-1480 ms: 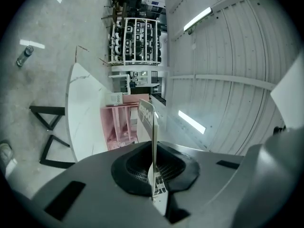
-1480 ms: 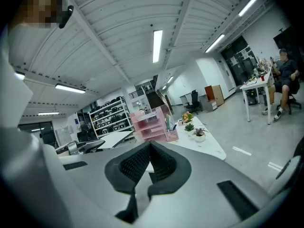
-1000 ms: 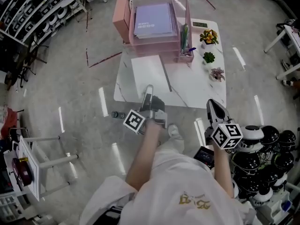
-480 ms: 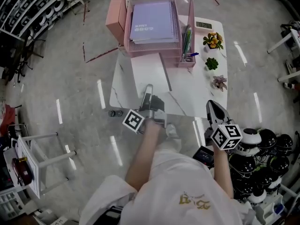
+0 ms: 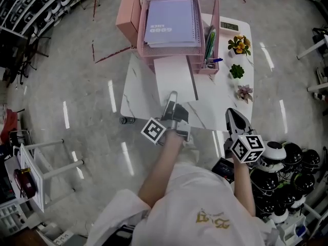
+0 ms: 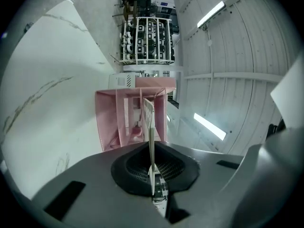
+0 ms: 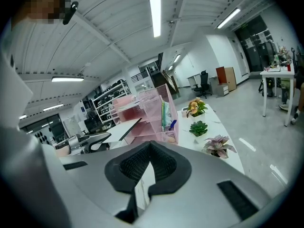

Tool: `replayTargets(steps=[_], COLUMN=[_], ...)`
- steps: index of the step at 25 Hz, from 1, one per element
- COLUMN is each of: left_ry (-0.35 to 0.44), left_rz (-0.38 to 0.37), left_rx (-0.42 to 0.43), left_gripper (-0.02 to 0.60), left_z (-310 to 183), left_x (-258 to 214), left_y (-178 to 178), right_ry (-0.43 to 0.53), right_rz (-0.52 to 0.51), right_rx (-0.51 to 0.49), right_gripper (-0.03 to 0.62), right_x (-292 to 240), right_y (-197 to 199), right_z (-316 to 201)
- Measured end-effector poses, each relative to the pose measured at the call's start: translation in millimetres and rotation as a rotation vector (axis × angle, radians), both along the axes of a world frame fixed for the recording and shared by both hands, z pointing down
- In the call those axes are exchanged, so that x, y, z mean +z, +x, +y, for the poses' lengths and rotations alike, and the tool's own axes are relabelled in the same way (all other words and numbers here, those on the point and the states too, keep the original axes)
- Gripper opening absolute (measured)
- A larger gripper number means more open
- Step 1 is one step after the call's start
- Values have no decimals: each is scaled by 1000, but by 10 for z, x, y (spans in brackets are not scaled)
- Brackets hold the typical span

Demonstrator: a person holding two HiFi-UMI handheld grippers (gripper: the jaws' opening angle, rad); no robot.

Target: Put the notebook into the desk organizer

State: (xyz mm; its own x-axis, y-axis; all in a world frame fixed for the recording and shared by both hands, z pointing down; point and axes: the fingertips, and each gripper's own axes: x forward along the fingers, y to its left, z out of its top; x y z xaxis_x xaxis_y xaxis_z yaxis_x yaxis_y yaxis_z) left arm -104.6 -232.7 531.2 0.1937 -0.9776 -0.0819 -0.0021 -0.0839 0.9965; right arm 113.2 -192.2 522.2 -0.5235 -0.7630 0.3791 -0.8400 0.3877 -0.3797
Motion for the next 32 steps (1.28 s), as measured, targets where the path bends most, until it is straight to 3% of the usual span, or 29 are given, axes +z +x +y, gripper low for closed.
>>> replayTargets(steps=[20, 32], left_ry=[-54, -91], left_rz=[-27, -62], left_rx=[-1, 61], left_gripper=[29, 55], left_z=[-625, -1065], left_x=[197, 240], left_y=[-161, -239], right_ry=[-41, -59], right_rz=[-6, 0], right_rx=[2, -1], right_gripper=[12, 12], right_x=[160, 220], right_y=[-121, -193], right_z=[-416, -665])
